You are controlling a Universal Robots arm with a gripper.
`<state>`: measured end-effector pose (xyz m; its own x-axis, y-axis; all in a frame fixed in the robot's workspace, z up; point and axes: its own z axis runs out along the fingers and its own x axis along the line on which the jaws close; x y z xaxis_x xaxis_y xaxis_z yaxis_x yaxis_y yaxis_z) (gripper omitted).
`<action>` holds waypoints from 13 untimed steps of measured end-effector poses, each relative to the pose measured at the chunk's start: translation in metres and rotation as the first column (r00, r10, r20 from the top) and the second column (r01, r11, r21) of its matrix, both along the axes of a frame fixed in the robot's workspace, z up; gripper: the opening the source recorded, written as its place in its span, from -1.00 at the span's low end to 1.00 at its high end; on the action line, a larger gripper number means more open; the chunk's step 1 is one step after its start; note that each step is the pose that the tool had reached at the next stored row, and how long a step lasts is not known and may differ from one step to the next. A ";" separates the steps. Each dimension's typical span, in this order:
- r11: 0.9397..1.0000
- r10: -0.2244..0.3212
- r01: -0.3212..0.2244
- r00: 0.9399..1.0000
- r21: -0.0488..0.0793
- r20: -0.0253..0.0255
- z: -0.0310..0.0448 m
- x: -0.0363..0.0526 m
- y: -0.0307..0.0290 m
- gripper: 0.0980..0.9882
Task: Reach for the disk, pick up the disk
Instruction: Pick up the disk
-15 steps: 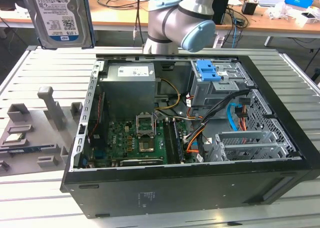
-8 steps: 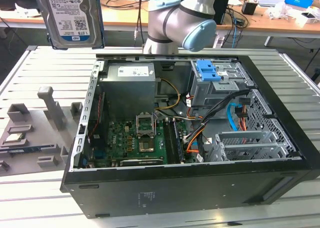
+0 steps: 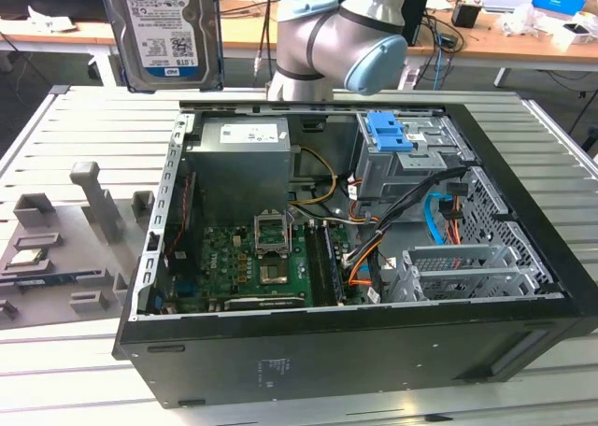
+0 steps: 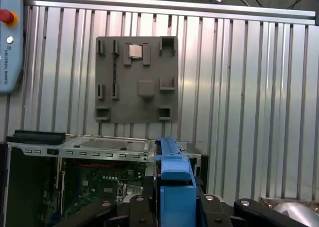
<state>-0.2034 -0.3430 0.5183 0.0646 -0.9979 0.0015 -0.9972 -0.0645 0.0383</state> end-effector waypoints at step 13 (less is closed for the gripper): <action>1.000 0.000 0.000 1.000 0.000 0.000 0.0000 0.0482 0.0000 -0.40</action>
